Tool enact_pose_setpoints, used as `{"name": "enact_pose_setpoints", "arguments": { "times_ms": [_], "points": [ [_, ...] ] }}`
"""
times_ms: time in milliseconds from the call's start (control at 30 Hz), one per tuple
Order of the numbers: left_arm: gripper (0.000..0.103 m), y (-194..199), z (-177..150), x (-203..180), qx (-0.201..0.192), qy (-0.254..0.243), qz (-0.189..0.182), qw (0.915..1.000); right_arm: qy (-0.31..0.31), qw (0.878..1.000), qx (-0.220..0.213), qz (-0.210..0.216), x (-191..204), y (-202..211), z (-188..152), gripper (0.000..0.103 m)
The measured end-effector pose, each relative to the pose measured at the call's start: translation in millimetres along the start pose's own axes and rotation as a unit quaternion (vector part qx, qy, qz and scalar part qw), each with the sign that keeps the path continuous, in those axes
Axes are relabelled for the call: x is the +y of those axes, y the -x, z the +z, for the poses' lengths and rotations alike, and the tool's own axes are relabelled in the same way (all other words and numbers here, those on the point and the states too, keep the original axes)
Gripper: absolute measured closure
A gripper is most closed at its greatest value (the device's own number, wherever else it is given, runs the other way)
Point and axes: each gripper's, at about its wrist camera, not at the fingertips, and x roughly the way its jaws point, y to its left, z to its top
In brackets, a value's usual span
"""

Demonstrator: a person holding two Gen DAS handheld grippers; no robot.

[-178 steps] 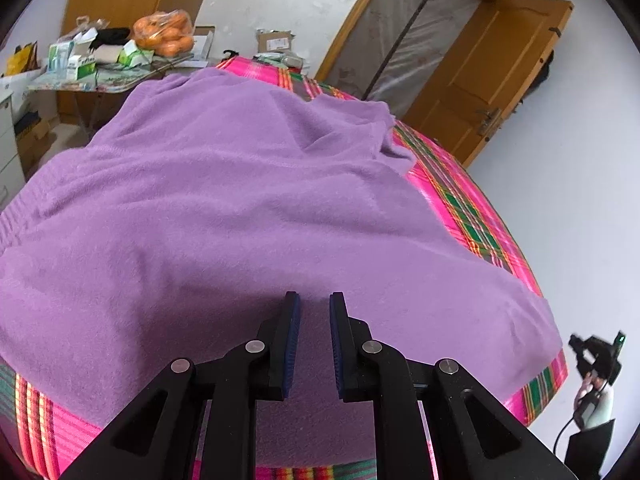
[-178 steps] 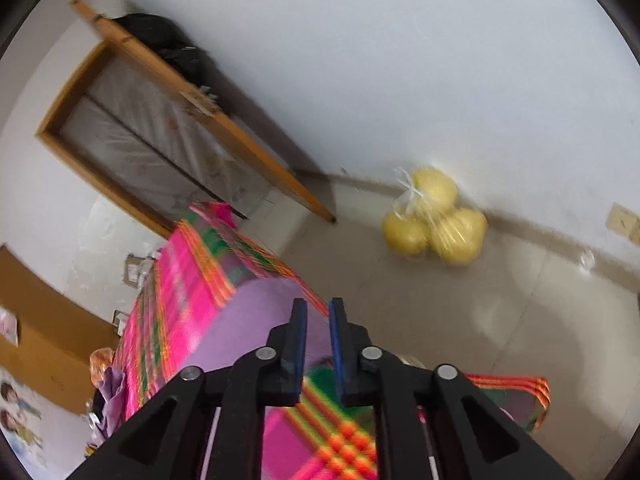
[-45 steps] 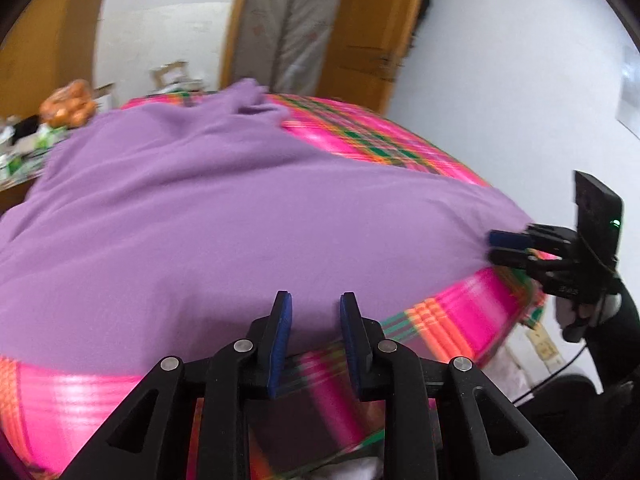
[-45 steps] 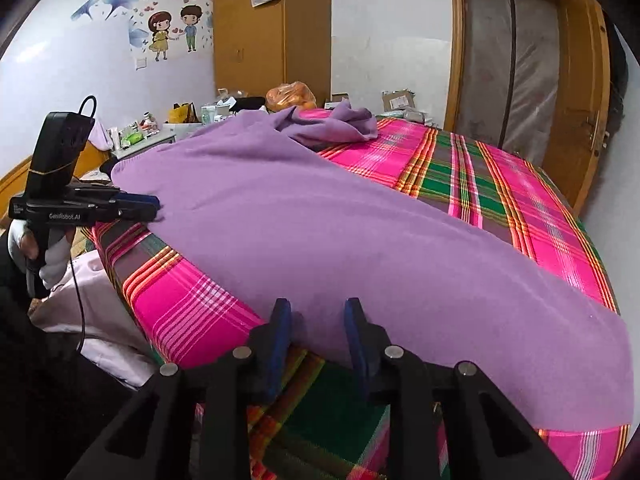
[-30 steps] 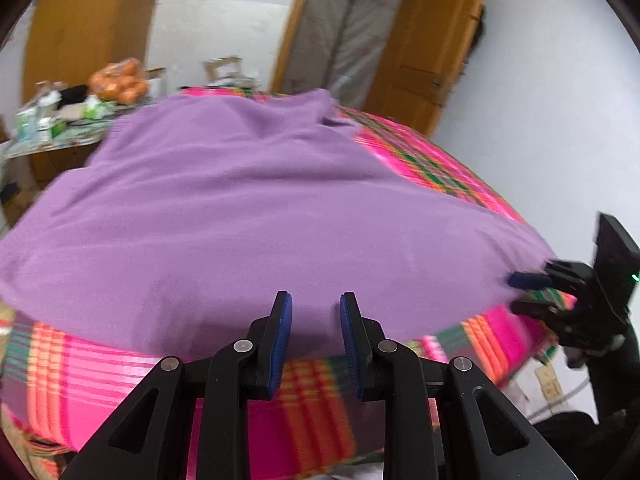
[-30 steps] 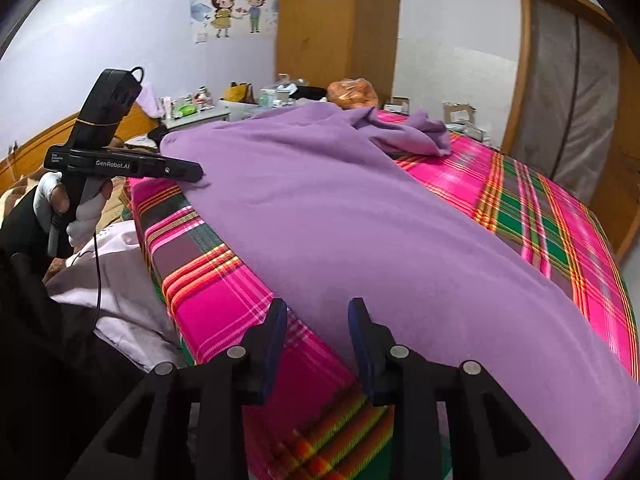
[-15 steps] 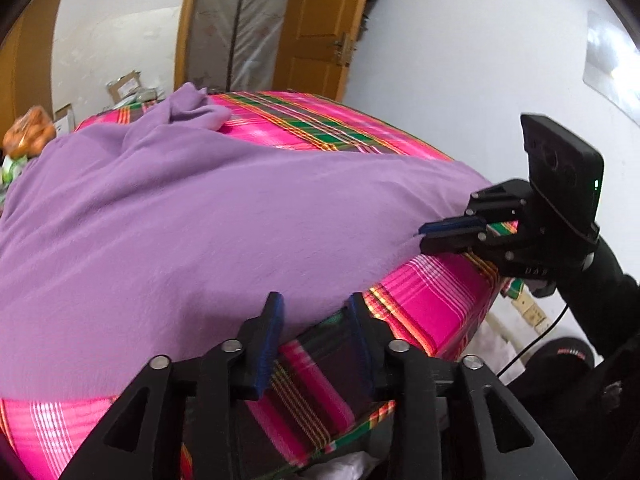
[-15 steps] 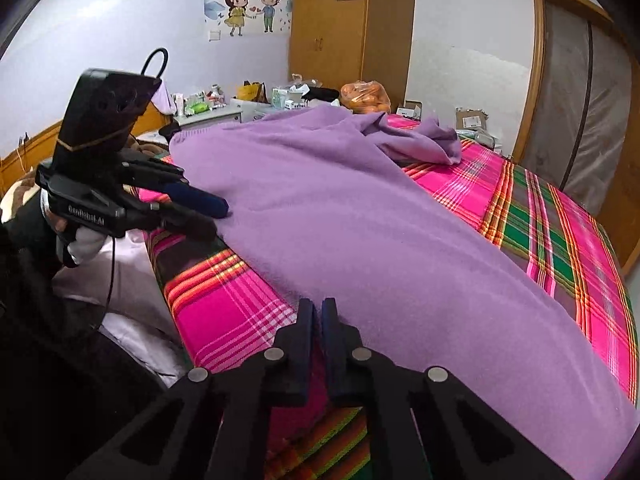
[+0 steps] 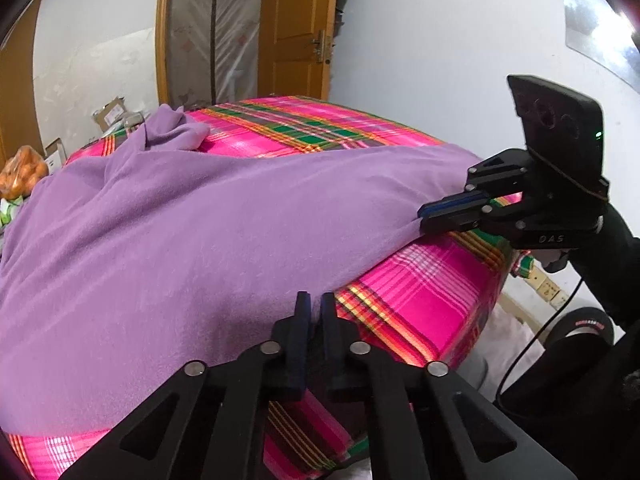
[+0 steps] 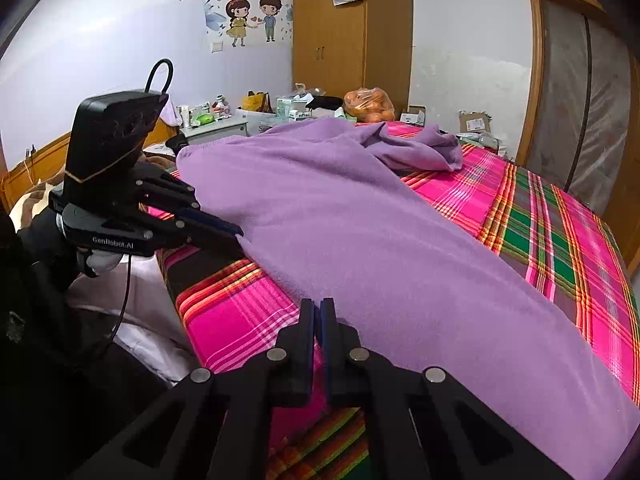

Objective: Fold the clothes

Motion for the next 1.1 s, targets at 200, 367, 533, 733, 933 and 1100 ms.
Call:
{"name": "enact_pose_setpoints", "arguments": {
  "times_ms": [200,367,533,733,933,1100],
  "points": [
    [0.103,3,-7,3,0.009,0.008,-0.024,0.9996,-0.003,1.000,0.020,0.011,3,-4,-10,0.100],
    [0.103,6,-8,3,0.004,0.014,-0.029,0.9995,-0.011,1.000,0.018,0.005,2,2,-13,0.100],
    [0.103,15,-4,6,-0.017,0.024,-0.046,0.9985,-0.012,0.999,0.015,-0.029,-4,21,-19,0.078],
    [0.095,8,-1,13,-0.006,0.042,-0.050,0.9978,-0.012,0.997,0.038,-0.067,-16,26,-30,0.073],
    [0.085,-9,4,0,0.014,0.019,-0.059,0.9980,-0.008,0.998,0.039,-0.052,-18,21,-30,0.091],
    [0.085,-17,8,-5,0.019,0.009,-0.077,0.9968,-0.016,0.998,0.038,-0.039,-19,24,-32,0.101]
  ]
}}
